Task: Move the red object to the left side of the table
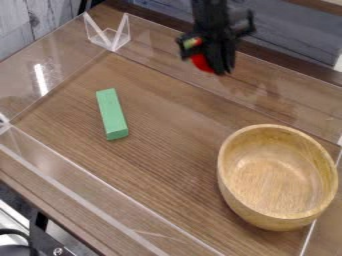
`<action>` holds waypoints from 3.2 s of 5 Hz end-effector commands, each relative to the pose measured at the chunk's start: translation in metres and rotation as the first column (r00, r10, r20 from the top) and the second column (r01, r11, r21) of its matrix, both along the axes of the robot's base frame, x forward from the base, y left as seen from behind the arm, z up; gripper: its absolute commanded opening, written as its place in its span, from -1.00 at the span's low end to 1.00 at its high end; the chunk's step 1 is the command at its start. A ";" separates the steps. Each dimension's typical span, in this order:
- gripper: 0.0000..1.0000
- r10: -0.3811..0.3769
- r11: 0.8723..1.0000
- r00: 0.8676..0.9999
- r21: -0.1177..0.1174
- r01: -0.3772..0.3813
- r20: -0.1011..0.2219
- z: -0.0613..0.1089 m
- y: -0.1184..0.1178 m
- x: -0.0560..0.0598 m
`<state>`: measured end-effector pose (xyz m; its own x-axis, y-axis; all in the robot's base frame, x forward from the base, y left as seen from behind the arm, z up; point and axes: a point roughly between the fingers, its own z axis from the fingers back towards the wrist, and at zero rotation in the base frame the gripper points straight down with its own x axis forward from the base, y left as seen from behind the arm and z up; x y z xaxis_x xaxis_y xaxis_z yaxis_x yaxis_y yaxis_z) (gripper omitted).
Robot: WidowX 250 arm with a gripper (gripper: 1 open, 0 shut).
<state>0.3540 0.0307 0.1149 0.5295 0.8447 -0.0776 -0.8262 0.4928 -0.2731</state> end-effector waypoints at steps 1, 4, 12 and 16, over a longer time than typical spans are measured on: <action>-1.00 0.033 0.999 0.994 0.017 -0.035 0.107 0.042 0.041 -0.007; -1.00 0.142 0.987 0.982 0.063 -0.151 0.126 0.035 0.153 -0.028; 1.00 0.200 0.977 0.979 0.062 -0.203 0.047 -0.060 0.190 0.001; -1.00 0.226 0.974 0.972 0.006 -0.227 0.064 -0.034 0.185 -0.011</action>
<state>0.3373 0.2069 0.0487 0.3288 0.9373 -0.1155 -0.9178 0.2882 -0.2732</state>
